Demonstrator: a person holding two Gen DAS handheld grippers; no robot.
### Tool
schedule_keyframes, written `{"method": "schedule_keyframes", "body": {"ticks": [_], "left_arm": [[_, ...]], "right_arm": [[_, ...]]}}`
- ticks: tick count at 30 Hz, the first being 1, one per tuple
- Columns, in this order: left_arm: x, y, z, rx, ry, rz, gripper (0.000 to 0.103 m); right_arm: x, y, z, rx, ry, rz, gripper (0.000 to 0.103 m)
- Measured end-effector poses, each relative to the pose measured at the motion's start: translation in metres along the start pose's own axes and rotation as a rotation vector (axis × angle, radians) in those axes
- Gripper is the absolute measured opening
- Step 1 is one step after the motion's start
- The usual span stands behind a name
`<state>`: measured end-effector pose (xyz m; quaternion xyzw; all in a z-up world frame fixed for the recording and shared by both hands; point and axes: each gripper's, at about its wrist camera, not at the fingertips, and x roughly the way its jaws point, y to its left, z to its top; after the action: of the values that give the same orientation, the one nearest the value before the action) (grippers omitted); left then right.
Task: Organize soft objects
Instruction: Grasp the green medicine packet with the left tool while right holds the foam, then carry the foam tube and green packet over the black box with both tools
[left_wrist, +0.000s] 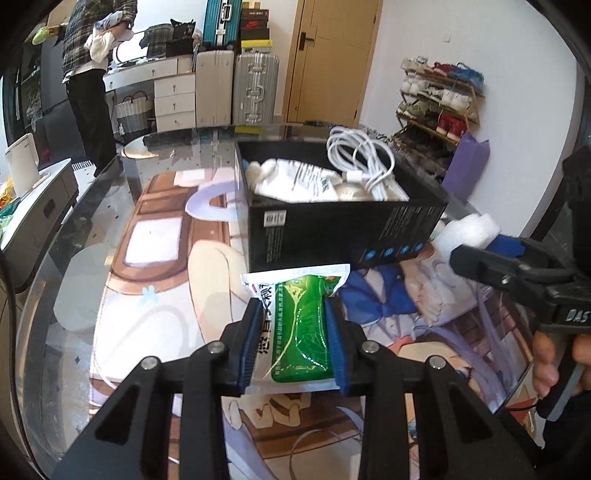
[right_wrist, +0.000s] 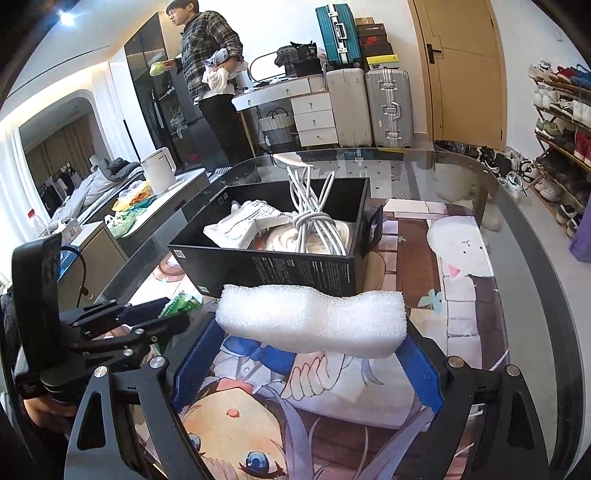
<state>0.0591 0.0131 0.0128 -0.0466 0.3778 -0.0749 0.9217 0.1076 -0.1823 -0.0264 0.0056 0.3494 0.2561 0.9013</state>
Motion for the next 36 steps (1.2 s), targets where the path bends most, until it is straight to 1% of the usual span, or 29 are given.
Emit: {"method": "schedule_keyframes", "body": {"ticks": [4,10,16,23,29,36], "left_arm": [[-0.011,0.001,0.005,-0.004,-0.038,-0.009,0.032],[-0.021,0.000,0.010,-0.010,-0.066,-0.021,0.032],[-0.032,0.000,0.022,-0.017,-0.105,-0.040,0.032],[-0.042,0.003,0.040,-0.017,-0.158,-0.038,0.032],[-0.038,0.005,0.056,-0.002,-0.180,-0.043,0.032],[-0.024,0.008,0.077,0.004,-0.194,-0.045,0.032]], "right_arm": [[-0.007,0.000,0.001,-0.010,-0.026,0.008,0.092],[-0.016,0.003,0.003,-0.030,-0.053,0.018,0.092],[-0.023,0.006,0.007,-0.043,-0.076,0.030,0.092],[-0.036,0.009,0.015,-0.077,-0.104,0.033,0.092],[-0.035,0.014,0.026,-0.123,-0.110,0.025,0.092],[-0.017,0.017,0.042,-0.155,-0.097,0.023,0.092]]}}
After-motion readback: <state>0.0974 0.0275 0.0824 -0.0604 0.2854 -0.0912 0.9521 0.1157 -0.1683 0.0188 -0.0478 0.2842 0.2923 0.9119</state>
